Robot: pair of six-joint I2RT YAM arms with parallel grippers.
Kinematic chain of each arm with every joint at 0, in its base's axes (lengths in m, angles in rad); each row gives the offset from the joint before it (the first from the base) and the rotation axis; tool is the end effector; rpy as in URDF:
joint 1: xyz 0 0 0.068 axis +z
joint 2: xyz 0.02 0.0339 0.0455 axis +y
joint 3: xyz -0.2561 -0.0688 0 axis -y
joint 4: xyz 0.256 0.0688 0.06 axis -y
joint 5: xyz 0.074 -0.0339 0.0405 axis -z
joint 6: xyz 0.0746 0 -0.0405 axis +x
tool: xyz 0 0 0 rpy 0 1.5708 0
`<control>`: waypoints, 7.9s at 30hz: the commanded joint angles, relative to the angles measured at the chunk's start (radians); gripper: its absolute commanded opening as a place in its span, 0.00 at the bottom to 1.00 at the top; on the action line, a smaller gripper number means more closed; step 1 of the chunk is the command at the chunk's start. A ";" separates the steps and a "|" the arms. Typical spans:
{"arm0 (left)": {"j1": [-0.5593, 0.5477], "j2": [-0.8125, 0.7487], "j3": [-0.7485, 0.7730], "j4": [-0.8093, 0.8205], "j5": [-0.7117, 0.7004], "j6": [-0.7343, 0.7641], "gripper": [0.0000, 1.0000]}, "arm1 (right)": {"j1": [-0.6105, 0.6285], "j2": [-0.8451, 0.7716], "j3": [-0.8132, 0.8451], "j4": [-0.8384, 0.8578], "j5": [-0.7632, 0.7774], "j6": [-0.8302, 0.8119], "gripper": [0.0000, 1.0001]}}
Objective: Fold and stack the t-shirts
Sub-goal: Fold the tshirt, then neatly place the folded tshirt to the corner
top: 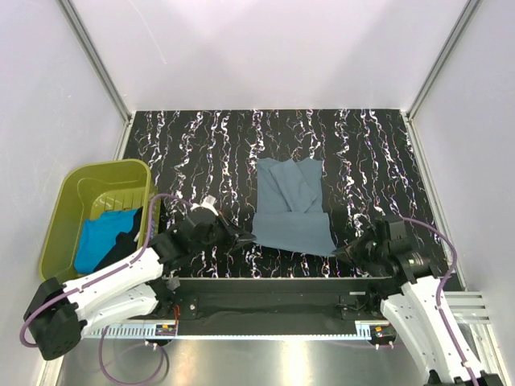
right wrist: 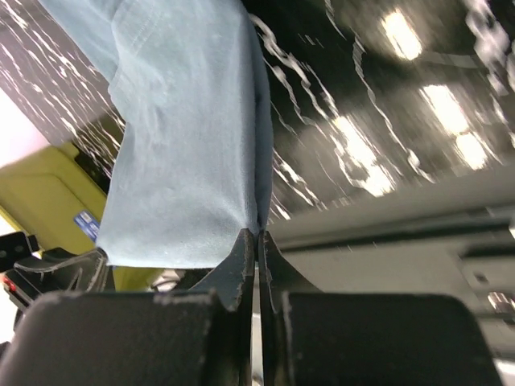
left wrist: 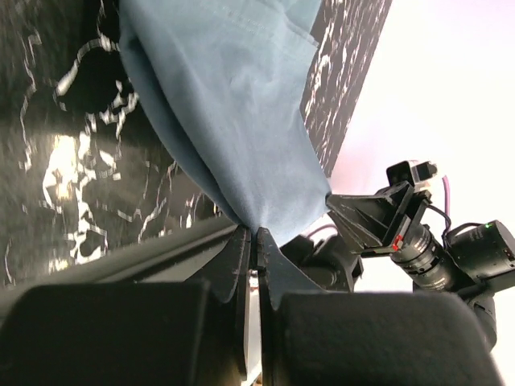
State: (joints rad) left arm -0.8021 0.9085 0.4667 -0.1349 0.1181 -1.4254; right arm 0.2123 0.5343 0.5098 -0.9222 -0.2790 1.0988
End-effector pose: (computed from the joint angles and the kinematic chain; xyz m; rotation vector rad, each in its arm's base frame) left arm 0.1631 -0.1813 0.1795 -0.6908 2.4061 -1.2833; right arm 0.1346 0.0500 0.1794 1.0444 2.4843 0.8291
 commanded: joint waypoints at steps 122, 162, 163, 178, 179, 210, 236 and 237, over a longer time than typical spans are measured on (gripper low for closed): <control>0.500 1.199 1.262 -0.209 0.282 0.893 0.70 | -0.226 1.800 1.338 0.422 -0.459 -0.678 0.90; 0.552 0.392 0.572 -0.275 0.361 0.915 0.71 | -0.140 2.063 1.655 0.370 -0.537 -0.744 0.00; 0.555 0.386 0.567 -0.278 0.362 0.918 0.71 | -0.137 2.048 1.639 0.370 -0.532 -0.741 0.00; 0.593 0.403 0.518 -0.292 0.494 0.954 0.72 | -0.056 1.545 0.910 0.511 -0.427 -0.648 0.00; 0.593 0.400 0.518 -0.292 0.503 0.954 0.72 | -0.056 1.482 0.839 0.520 -0.384 -0.621 0.00; 0.590 0.294 0.277 -0.181 0.543 0.927 0.70 | -0.382 1.793 1.582 0.170 0.607 -1.010 0.00; 0.567 0.451 0.334 -0.150 0.465 0.859 0.69 | -0.502 2.308 2.262 0.497 0.509 -0.604 0.00; 0.564 0.461 0.336 -0.147 0.463 0.855 0.69 | -0.501 2.319 2.273 0.499 0.520 -0.576 0.00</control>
State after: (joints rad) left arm -0.2226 1.3529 0.7578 -0.3378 0.6083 -0.5495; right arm -0.2783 2.8243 2.7251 -0.5247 0.2173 0.4034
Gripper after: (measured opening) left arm 0.692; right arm 0.029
